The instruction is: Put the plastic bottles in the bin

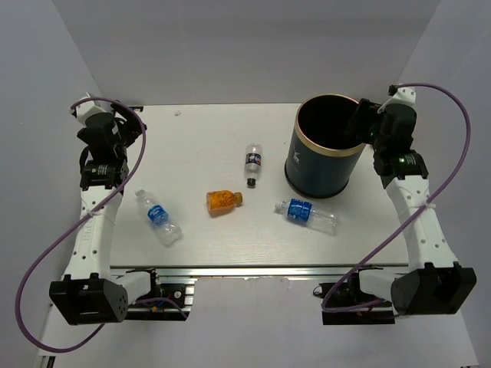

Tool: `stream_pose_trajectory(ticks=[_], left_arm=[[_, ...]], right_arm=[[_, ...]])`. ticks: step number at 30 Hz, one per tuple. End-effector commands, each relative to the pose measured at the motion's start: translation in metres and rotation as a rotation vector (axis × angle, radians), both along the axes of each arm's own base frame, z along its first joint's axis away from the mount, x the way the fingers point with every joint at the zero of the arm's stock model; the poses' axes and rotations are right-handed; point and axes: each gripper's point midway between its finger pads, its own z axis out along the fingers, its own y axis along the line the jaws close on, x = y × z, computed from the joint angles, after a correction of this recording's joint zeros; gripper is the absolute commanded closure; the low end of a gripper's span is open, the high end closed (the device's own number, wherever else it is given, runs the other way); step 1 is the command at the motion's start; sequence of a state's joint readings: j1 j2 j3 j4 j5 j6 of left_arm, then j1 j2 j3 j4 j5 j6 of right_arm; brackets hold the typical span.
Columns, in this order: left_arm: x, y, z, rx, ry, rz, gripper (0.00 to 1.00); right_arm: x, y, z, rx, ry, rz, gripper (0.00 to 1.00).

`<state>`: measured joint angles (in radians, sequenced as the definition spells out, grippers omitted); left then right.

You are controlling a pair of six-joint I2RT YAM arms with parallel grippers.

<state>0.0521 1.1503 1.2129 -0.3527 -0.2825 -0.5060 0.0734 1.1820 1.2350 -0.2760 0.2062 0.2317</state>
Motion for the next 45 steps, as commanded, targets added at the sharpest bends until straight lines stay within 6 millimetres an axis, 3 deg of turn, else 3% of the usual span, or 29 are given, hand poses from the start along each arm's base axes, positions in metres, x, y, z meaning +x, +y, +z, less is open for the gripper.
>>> stream_pose_trajectory(ticks=[1, 2, 3, 4, 5, 6, 7, 8, 9, 10, 12, 14, 18, 19, 22, 30, 36, 38, 45], left_arm=[[-0.002, 0.004, 0.006, 0.005, -0.005, 0.025, 0.02], [-0.001, 0.003, 0.004, 0.005, -0.002, 0.024, 0.02], [0.0, 0.003, 0.001, 0.007, 0.004, 0.022, 0.02], [0.002, 0.004, -0.002, 0.01, 0.011, 0.021, 0.02], [0.004, 0.004, -0.005, 0.012, 0.019, 0.019, 0.02], [0.005, 0.004, -0.007, 0.012, 0.026, 0.019, 0.02], [0.008, 0.004, -0.012, 0.011, 0.044, 0.02, 0.02], [0.009, 0.004, -0.014, 0.012, 0.052, 0.018, 0.02], [0.01, 0.004, -0.017, 0.013, 0.062, 0.018, 0.02], [0.011, 0.004, -0.018, 0.015, 0.065, 0.019, 0.02], [0.012, 0.005, -0.023, 0.021, 0.083, 0.02, 0.02], [0.013, 0.006, -0.027, 0.026, 0.092, 0.024, 0.02], [0.018, 0.004, -0.032, 0.04, 0.093, -0.002, 0.02], [0.02, 0.001, -0.034, 0.04, 0.094, -0.018, 0.02], [0.023, -0.001, -0.04, 0.046, 0.109, -0.038, 0.02], [0.028, -0.005, -0.063, 0.042, 0.141, -0.064, 0.02], [0.034, -0.007, -0.076, 0.044, 0.17, -0.084, 0.02], [0.034, -0.007, -0.081, 0.048, 0.181, -0.085, 0.02], [0.037, -0.004, -0.089, 0.061, 0.199, -0.075, 0.02]], right_arm=[[0.014, -0.013, 0.022, -0.028, -0.018, -0.066, 0.11], [0.025, -0.015, 0.009, -0.039, 0.033, -0.074, 0.11], [0.032, -0.022, 0.02, -0.039, 0.026, -0.095, 0.11], [0.043, -0.025, -0.001, -0.036, 0.1, -0.095, 0.11], [0.049, -0.032, -0.002, -0.023, 0.115, -0.108, 0.11], [0.056, -0.048, 0.012, -0.005, 0.093, -0.148, 0.11], [0.069, -0.058, -0.003, 0.017, 0.133, -0.194, 0.11], [0.073, -0.074, -0.007, 0.021, 0.151, -0.239, 0.11], [0.08, -0.087, 0.006, 0.021, 0.126, -0.295, 0.11], [0.093, -0.097, -0.014, 0.026, 0.175, -0.328, 0.11], [0.101, -0.123, -0.019, 0.048, 0.19, -0.413, 0.11], [0.123, -0.141, -0.03, 0.096, 0.198, -0.438, 0.11], [0.163, -0.145, -0.063, 0.15, 0.221, -0.402, 0.11], [0.169, -0.144, -0.086, 0.159, 0.247, -0.394, 0.11], [0.179, -0.152, -0.107, 0.175, 0.215, -0.443, 0.11], [0.168, -0.182, -0.193, 0.15, 0.337, -0.678, 0.11], [0.172, -0.197, -0.228, 0.185, 0.339, -0.82, 0.11], [0.176, -0.197, -0.231, 0.209, 0.326, -0.847, 0.11], [0.188, -0.201, -0.27, 0.219, 0.361, -0.864, 0.11]])
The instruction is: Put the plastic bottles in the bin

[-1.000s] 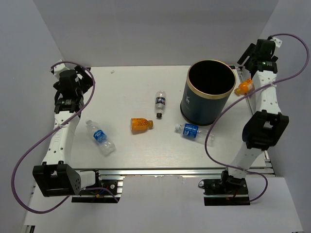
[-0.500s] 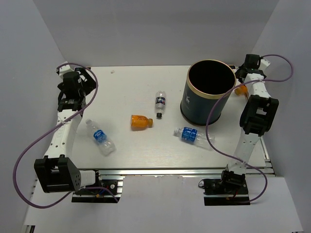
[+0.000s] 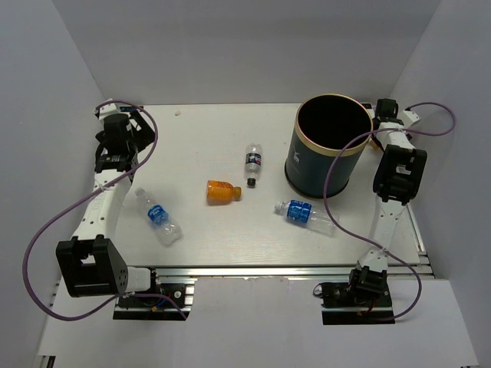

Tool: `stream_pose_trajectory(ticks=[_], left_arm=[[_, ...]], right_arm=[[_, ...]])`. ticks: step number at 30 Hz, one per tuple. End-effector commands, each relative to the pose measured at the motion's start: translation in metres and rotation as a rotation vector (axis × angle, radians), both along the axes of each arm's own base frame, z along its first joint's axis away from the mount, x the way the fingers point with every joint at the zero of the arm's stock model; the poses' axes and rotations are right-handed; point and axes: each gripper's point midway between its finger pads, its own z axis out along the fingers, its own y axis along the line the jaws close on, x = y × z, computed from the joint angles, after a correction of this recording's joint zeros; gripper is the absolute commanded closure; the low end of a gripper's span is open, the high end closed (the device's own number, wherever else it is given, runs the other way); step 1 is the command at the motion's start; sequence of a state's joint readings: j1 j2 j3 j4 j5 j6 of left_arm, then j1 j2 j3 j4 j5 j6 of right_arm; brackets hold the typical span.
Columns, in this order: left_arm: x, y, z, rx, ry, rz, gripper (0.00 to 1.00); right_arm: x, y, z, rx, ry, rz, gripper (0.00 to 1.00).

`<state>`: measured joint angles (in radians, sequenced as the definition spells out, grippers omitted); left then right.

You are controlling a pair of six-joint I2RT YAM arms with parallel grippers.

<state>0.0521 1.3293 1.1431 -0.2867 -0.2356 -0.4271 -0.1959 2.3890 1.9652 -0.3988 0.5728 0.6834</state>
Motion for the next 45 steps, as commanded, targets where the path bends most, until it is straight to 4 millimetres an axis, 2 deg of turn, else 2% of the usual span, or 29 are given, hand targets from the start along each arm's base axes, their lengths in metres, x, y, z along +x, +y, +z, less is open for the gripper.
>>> stream_pose_trajectory(ticks=[1, 3, 8, 10, 12, 13, 14, 15, 17, 18, 20, 21, 22, 23, 24, 25, 26, 30, 31, 32, 33, 35, 36, 37, 38, 39, 40, 43, 45], left_arm=[[0.002, 0.0, -0.001, 0.015, -0.004, -0.005, 0.02], [0.003, 0.001, -0.002, 0.016, -0.001, -0.001, 0.02], [0.003, 0.001, -0.002, 0.01, 0.006, 0.003, 0.02], [0.002, 0.001, 0.0, 0.003, -0.001, 0.008, 0.02], [0.001, 0.0, 0.002, -0.013, -0.003, 0.017, 0.02], [0.0, 0.0, 0.003, -0.021, -0.003, 0.021, 0.02], [0.0, -0.001, 0.002, -0.038, -0.004, 0.03, 0.02], [-0.002, 0.0, 0.001, -0.046, 0.004, 0.038, 0.02], [-0.005, 0.0, 0.001, -0.073, 0.007, 0.063, 0.02], [-0.006, 0.002, 0.002, -0.077, 0.009, 0.082, 0.02], [-0.011, 0.003, 0.0, -0.101, 0.02, 0.108, 0.02], [-0.013, 0.004, -0.001, -0.107, 0.024, 0.119, 0.02], [-0.015, 0.005, -0.002, -0.112, 0.026, 0.134, 0.02], [-0.02, 0.005, -0.004, -0.133, 0.033, 0.153, 0.02], [-0.023, 0.005, -0.007, -0.142, 0.04, 0.167, 0.02], [-0.025, 0.007, -0.009, -0.149, 0.047, 0.182, 0.02], [-0.03, 0.006, -0.015, -0.167, 0.067, 0.2, 0.02], [-0.048, 0.01, -0.029, -0.199, 0.114, 0.275, 0.02], [-0.053, 0.012, -0.032, -0.208, 0.124, 0.299, 0.02], [-0.062, 0.015, -0.039, -0.227, 0.143, 0.355, 0.02], [-0.069, 0.016, -0.05, -0.235, 0.169, 0.378, 0.02], [-0.083, 0.015, -0.059, -0.275, 0.199, 0.433, 0.02], [-0.087, 0.014, -0.064, -0.282, 0.217, 0.436, 0.02], [-0.095, 0.013, -0.074, -0.285, 0.246, 0.44, 0.02], [-0.105, 0.012, -0.081, -0.291, 0.275, 0.459, 0.02], [-0.112, 0.012, -0.087, -0.29, 0.296, 0.471, 0.02], [-0.122, 0.012, -0.098, -0.285, 0.33, 0.483, 0.02], [-0.146, 0.011, -0.122, -0.287, 0.401, 0.52, 0.02], [-0.152, 0.006, -0.135, -0.308, 0.423, 0.507, 0.02]], right_arm=[[0.014, -0.012, 0.008, -0.013, -0.068, -0.065, 0.11], [0.013, -0.012, 0.003, -0.012, -0.062, -0.068, 0.15], [0.002, -0.016, 0.01, -0.046, -0.071, -0.09, 0.5], [0.004, -0.017, 0.043, -0.074, -0.134, -0.066, 0.6], [0.005, -0.008, 0.075, -0.082, -0.187, 0.005, 0.64], [0.008, 0.001, 0.09, -0.125, -0.18, 0.107, 0.68], [0.021, 0.009, 0.116, -0.161, -0.259, 0.184, 0.7], [0.021, 0.036, 0.144, -0.172, -0.31, 0.302, 0.7], [0.02, 0.057, 0.185, -0.287, -0.346, 0.435, 0.7], [0.014, 0.068, 0.224, -0.336, -0.405, 0.469, 0.7], [0.004, 0.094, 0.251, -0.407, -0.418, 0.56, 0.7], [-0.008, 0.101, 0.285, -0.443, -0.477, 0.566, 0.7], [-0.015, 0.116, 0.292, -0.455, -0.489, 0.592, 0.7], [-0.026, 0.124, 0.317, -0.49, -0.521, 0.626, 0.7], [-0.032, 0.128, 0.324, -0.499, -0.528, 0.646, 0.7], [-0.037, 0.155, 0.331, -0.498, -0.551, 0.71, 0.71], [-0.048, 0.163, 0.341, -0.509, -0.572, 0.729, 0.7], [-0.07, 0.207, 0.355, -0.484, -0.602, 0.923, 0.7], [-0.079, 0.218, 0.341, -0.428, -0.557, 0.996, 0.69], [-0.09, 0.231, 0.345, -0.371, -0.582, 1.046, 0.66], [-0.096, 0.236, 0.335, -0.321, -0.564, 1.061, 0.64], [-0.118, 0.252, 0.325, -0.232, -0.549, 1.112, 0.54], [-0.125, 0.256, 0.305, -0.193, -0.518, 1.128, 0.51], [-0.132, 0.262, 0.301, -0.171, -0.524, 1.152, 0.4], [-0.142, 0.268, 0.311, -0.164, -0.575, 1.166, 0.34], [-0.147, 0.272, 0.303, -0.152, -0.572, 1.183, 0.28], [-0.151, 0.274, 0.307, -0.154, -0.585, 1.202, 0.11], [-0.165, 0.278, 0.329, -0.174, -0.623, 1.239, 0.11], [-0.176, 0.281, 0.338, -0.184, -0.633, 1.278, 0.11]])
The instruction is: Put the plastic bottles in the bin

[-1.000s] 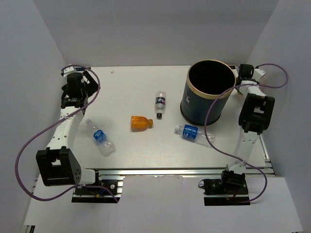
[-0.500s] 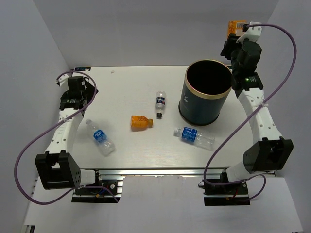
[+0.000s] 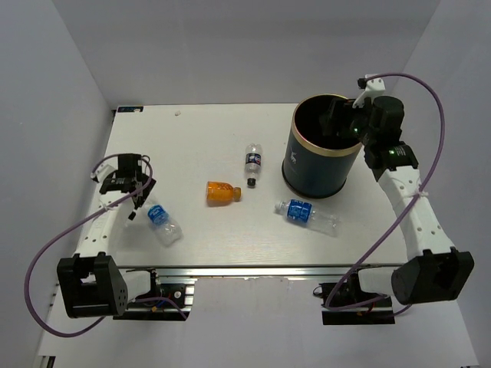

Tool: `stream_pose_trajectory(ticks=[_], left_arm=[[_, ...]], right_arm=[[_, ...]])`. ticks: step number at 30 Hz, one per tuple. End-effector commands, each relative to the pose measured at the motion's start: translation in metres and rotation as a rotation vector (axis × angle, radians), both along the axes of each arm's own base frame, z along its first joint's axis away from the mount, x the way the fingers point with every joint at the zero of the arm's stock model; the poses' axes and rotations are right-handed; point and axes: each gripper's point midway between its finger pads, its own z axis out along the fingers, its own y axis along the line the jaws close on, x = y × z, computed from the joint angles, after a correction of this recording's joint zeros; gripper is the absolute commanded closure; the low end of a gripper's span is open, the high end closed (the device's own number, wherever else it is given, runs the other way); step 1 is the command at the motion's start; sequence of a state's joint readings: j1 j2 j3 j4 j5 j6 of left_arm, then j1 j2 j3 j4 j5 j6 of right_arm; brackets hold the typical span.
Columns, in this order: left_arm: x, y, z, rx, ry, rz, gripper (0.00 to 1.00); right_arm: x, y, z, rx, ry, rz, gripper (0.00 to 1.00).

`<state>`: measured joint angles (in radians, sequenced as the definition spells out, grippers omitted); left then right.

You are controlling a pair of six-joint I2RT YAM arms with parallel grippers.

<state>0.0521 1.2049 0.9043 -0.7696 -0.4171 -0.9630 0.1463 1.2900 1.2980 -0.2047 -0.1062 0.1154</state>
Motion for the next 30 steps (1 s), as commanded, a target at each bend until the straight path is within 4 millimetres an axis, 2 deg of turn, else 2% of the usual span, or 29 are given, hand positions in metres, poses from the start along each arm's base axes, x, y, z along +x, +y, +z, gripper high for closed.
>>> stream_pose_trajectory(ticks=[1, 3, 7, 9, 10, 13, 16, 19, 20, 23, 24, 26, 27, 28, 29, 30], left_arm=[[-0.02, -0.004, -0.021, -0.032, 0.036, 0.035, 0.02], [-0.017, -0.011, -0.033, -0.071, 0.043, 0.022, 0.02], [0.01, -0.026, -0.048, -0.123, 0.015, -0.078, 0.02], [0.01, -0.028, -0.061, -0.135, 0.05, -0.083, 0.02], [0.012, -0.027, -0.065, -0.132, 0.053, -0.089, 0.02], [0.007, -0.025, -0.08, -0.121, 0.091, -0.078, 0.07], [0.007, -0.024, -0.092, -0.118, 0.113, -0.087, 0.18], [0.01, -0.03, -0.099, -0.142, 0.127, -0.115, 0.38], [0.012, -0.031, -0.098, -0.148, 0.126, -0.12, 0.49], [0.032, -0.033, -0.072, -0.142, 0.067, -0.164, 0.59], [0.046, -0.035, -0.051, -0.138, 0.02, -0.195, 0.64], [0.064, -0.043, -0.013, -0.147, -0.087, -0.25, 0.66], [0.076, -0.049, 0.008, -0.14, -0.151, -0.3, 0.68], [0.093, -0.056, 0.042, -0.137, -0.247, -0.34, 0.7], [0.105, -0.063, 0.076, -0.139, -0.358, -0.365, 0.74], [0.113, -0.086, 0.1, -0.144, -0.428, -0.426, 0.75]], right_arm=[[-0.03, 0.014, 0.061, 0.017, -0.149, 0.112, 0.11], [-0.041, 0.016, 0.069, 0.008, -0.178, 0.141, 0.11], [-0.073, 0.019, 0.086, 0.016, -0.251, 0.19, 0.11], [-0.079, 0.019, 0.079, 0.022, -0.239, 0.194, 0.11], [-0.083, 0.018, 0.082, 0.026, -0.249, 0.188, 0.11], [-0.089, 0.019, 0.078, 0.05, -0.243, 0.186, 0.11], [-0.091, 0.02, 0.069, 0.07, -0.216, 0.191, 0.11], [-0.092, 0.02, 0.062, 0.075, -0.196, 0.186, 0.11], [-0.093, 0.018, 0.061, 0.076, -0.192, 0.175, 0.11], [-0.091, 0.006, 0.059, 0.096, -0.186, 0.092, 0.11], [-0.089, -0.005, 0.057, 0.099, -0.187, 0.017, 0.11], [-0.086, -0.019, 0.052, 0.13, -0.163, -0.082, 0.11], [-0.083, -0.037, 0.048, 0.129, -0.157, -0.191, 0.11], [-0.083, -0.046, 0.046, 0.133, -0.149, -0.249, 0.11], [-0.082, -0.067, 0.041, 0.142, -0.135, -0.381, 0.11], [-0.083, -0.08, 0.04, 0.14, -0.133, -0.457, 0.11]])
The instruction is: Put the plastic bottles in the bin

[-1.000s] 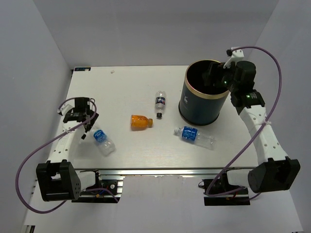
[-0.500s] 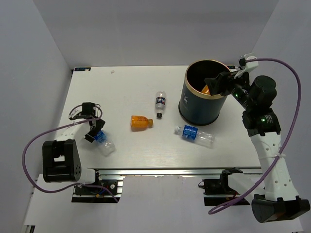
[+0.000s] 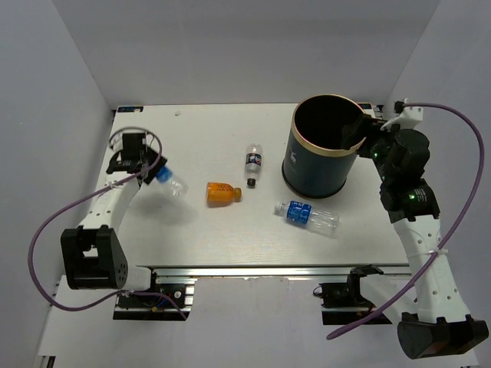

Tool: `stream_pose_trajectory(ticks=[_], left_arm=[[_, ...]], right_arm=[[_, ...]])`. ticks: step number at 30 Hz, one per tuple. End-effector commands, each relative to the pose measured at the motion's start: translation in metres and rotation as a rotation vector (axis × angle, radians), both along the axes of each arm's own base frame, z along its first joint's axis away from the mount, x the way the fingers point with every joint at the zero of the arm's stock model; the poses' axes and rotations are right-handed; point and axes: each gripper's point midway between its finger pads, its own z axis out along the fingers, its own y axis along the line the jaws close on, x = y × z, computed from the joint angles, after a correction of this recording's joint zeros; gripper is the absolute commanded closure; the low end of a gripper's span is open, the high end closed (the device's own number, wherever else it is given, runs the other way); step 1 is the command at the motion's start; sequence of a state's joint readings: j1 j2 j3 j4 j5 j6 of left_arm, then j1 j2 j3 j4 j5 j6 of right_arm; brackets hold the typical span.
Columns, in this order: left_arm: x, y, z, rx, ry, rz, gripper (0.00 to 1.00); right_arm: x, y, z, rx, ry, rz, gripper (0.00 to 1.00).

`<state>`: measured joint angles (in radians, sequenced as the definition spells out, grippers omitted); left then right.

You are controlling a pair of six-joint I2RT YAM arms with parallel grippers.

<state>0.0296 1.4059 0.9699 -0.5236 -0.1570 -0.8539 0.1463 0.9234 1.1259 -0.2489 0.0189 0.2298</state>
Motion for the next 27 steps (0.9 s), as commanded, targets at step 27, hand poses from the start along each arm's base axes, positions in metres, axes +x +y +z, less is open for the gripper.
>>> stream_pose_trajectory(ticks=[27], left_arm=[[0.075, -0.473, 0.37, -0.154, -1.293, -1.097, 0.56]], right_arm=[[-0.052, -0.136, -0.042, 0.051, 0.053, -0.787, 0.11]])
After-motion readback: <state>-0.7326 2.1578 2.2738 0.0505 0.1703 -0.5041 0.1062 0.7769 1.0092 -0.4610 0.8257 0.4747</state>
